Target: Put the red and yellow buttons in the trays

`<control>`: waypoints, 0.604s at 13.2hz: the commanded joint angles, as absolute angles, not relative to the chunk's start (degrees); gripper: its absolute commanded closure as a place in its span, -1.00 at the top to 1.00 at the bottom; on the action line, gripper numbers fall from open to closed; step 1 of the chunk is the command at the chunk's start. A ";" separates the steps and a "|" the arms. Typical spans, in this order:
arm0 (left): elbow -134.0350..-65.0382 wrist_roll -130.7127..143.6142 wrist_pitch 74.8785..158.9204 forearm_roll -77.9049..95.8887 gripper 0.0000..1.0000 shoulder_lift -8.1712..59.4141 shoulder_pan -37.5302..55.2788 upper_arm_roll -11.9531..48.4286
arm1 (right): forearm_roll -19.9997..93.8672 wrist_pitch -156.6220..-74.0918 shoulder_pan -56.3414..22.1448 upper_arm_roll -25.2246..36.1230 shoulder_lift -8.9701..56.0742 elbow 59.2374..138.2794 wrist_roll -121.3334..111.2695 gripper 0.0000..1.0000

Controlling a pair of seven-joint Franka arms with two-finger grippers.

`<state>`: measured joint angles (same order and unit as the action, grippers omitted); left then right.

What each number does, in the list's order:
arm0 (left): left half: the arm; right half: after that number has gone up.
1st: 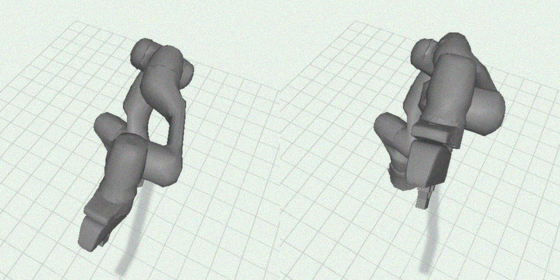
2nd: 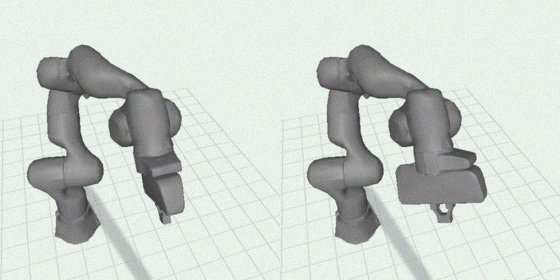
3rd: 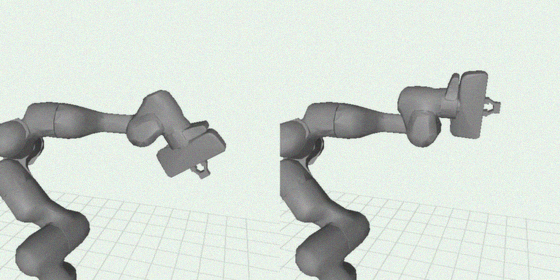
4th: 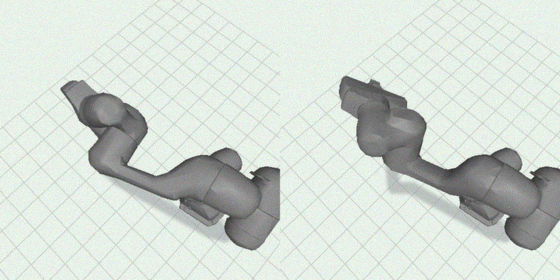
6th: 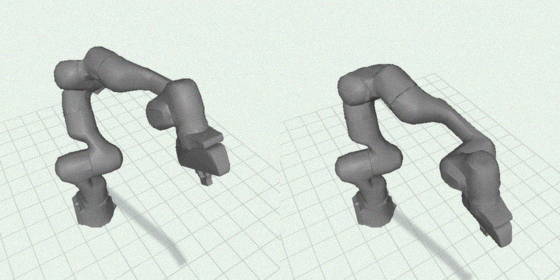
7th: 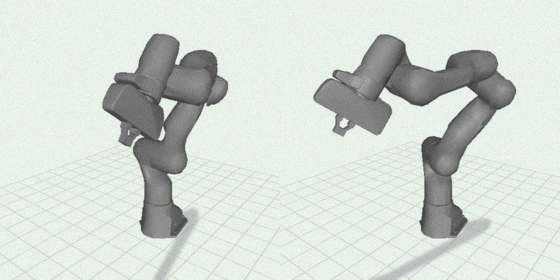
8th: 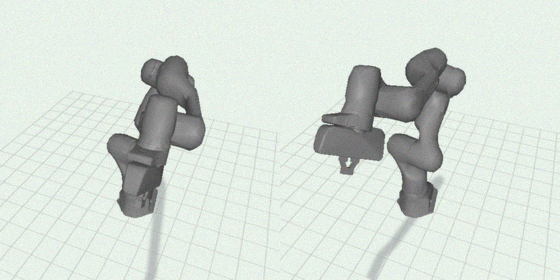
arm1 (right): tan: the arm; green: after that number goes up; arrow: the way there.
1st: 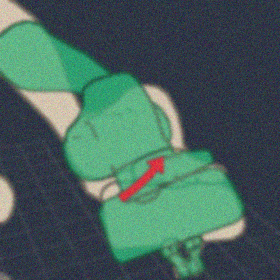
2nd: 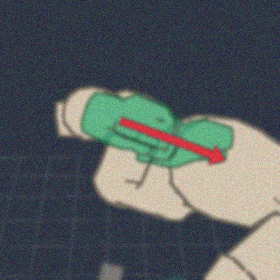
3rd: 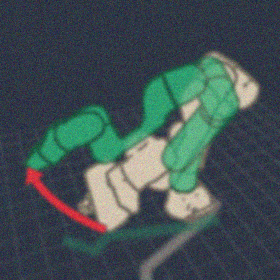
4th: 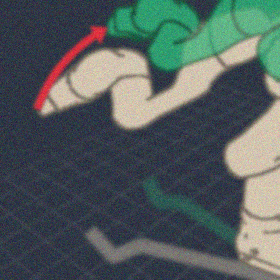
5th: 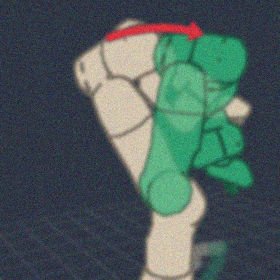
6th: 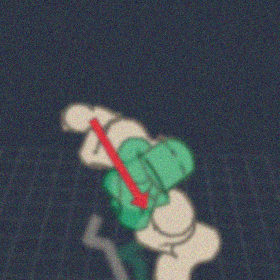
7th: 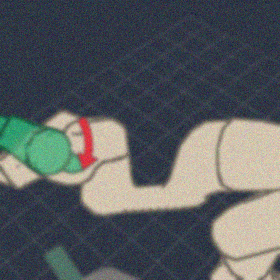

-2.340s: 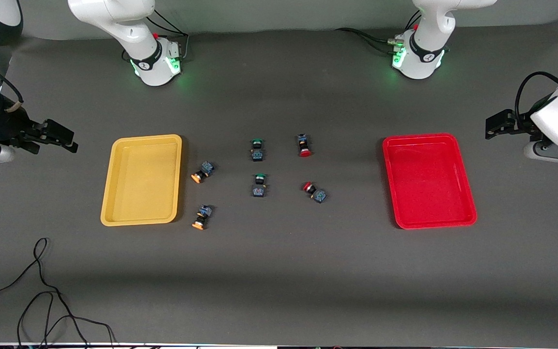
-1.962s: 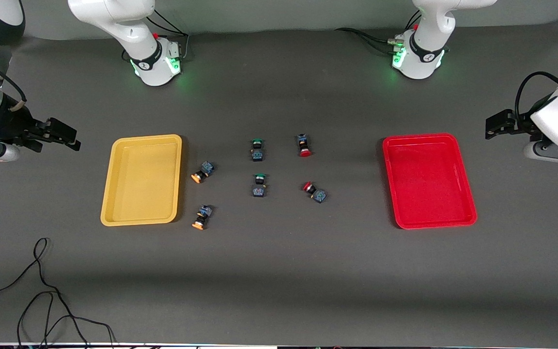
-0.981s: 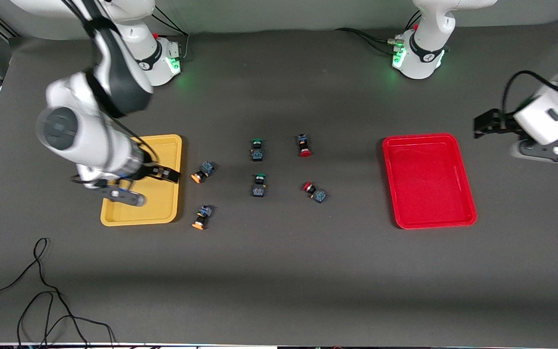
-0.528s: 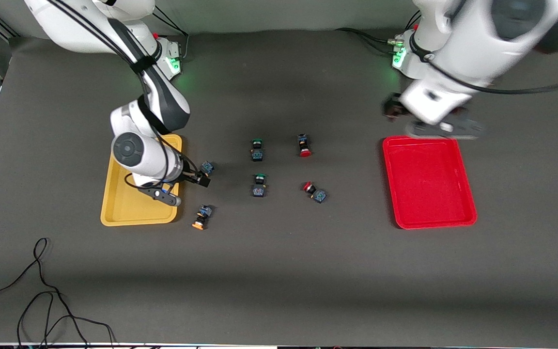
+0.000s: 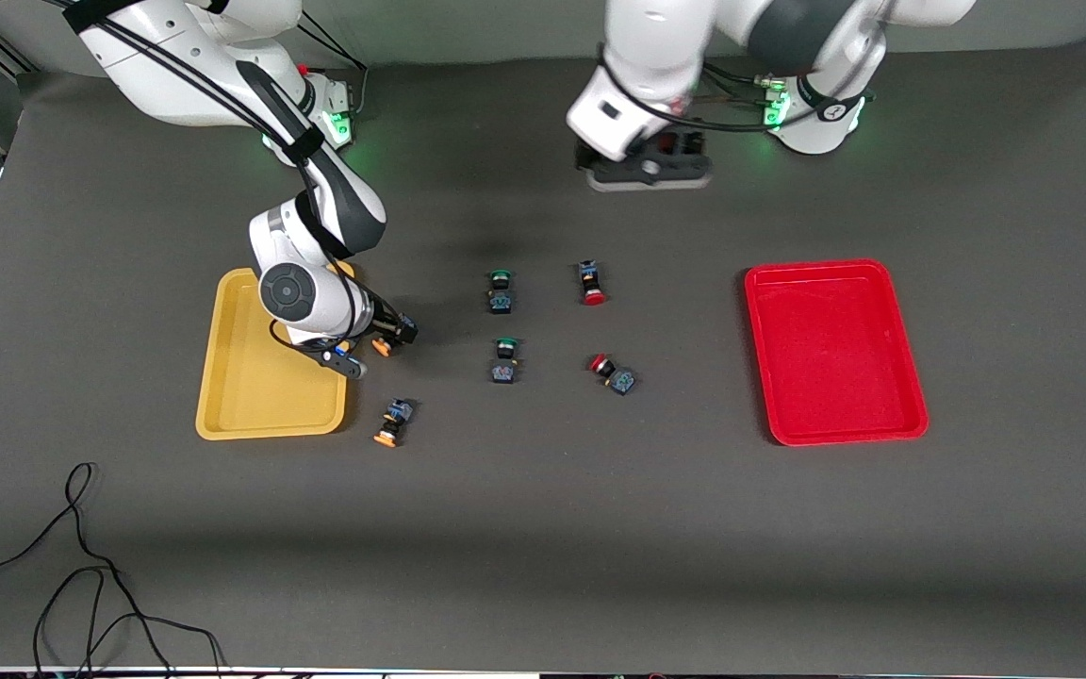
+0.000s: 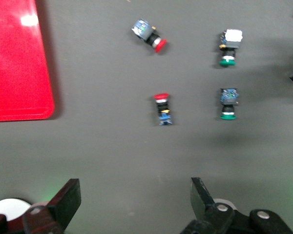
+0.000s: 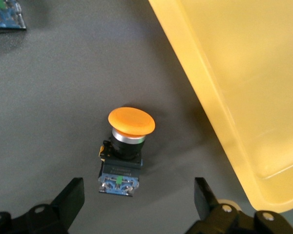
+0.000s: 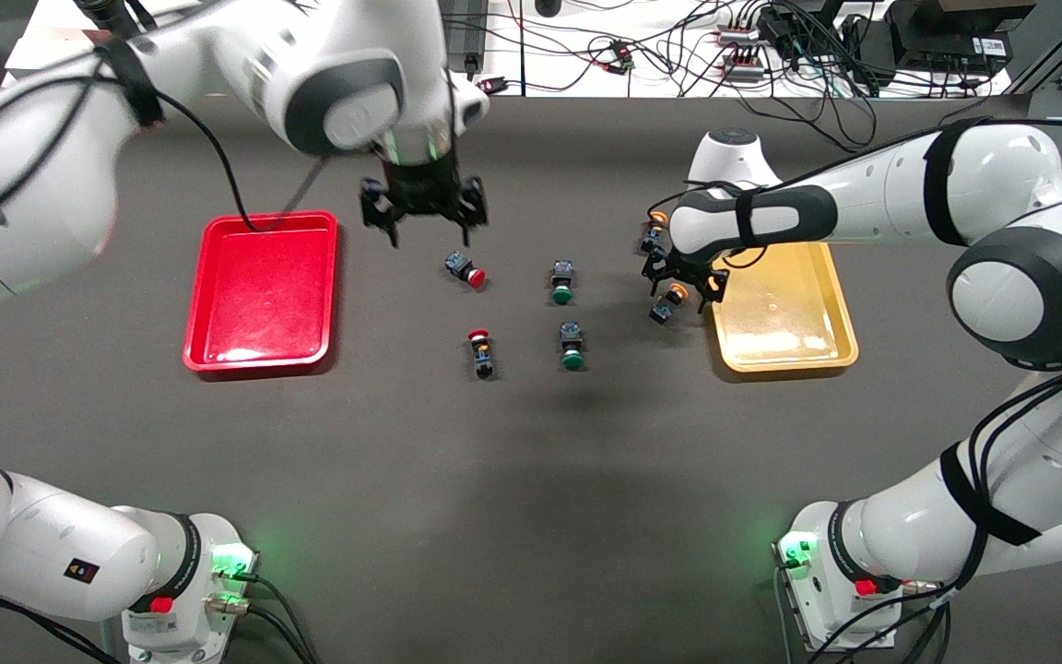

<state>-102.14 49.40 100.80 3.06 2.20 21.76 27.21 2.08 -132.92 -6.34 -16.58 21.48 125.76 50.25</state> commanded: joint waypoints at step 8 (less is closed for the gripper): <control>-112.94 66.50 127.94 -10.96 0.99 20.89 26.63 26.19 | 0.27 -140.10 -6.15 -16.87 24.79 126.21 52.38 0.86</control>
<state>-113.58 60.75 124.34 -6.43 15.40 25.04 26.92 2.07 -139.38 -6.27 -16.57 24.82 126.20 50.49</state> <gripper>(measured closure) 0.000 0.013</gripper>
